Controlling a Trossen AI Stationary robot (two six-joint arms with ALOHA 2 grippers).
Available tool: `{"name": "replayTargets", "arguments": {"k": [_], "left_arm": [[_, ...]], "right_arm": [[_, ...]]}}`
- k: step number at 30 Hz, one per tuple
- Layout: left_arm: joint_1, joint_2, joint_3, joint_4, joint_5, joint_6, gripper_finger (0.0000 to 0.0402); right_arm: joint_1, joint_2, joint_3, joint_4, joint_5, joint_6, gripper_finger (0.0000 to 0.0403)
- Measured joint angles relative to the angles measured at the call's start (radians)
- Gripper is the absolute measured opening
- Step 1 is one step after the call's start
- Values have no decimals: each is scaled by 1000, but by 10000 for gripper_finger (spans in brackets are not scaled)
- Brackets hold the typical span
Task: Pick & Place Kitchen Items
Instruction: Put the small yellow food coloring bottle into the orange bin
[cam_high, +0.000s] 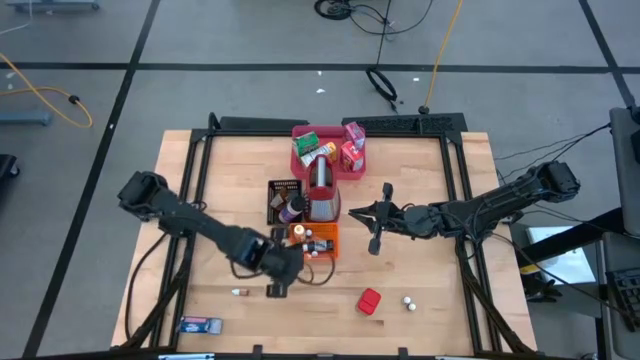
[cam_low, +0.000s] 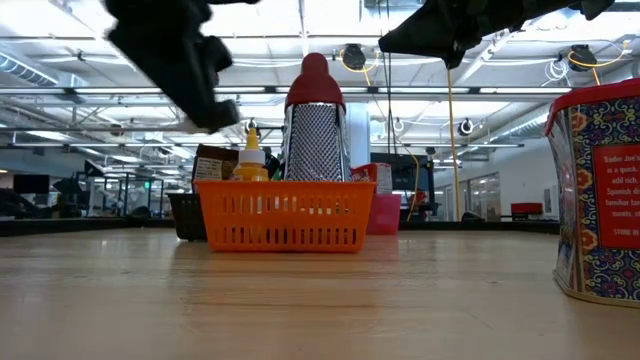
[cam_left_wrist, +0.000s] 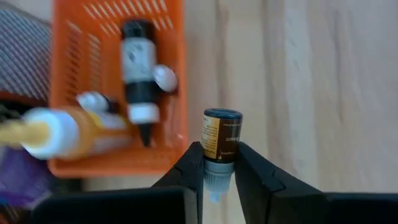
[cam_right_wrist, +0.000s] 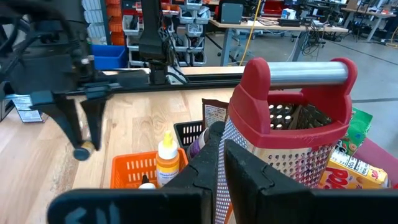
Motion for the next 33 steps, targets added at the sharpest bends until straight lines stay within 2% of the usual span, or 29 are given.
{"name": "replayTargets", "arguments": {"k": [4,10,16,20,27,33], "left_arm": [[59,0,0,56,0,90,52],[130,0,0,152,1,184,74],[184,0,0,217,2,264,63],[214,0,0,229,2,284,59],[253,0,0,236,2,284,79],[262,0,0,237,3,283,74]], "right_arm": [[0,2,0,-2,0,0,18],[0,3,0,-1,0,0,18],[0,3,0,0,0,0,18],[0,3,0,0,0,0,18],[0,3,0,0,0,0,18],[0,3,0,0,0,0,18]]}}
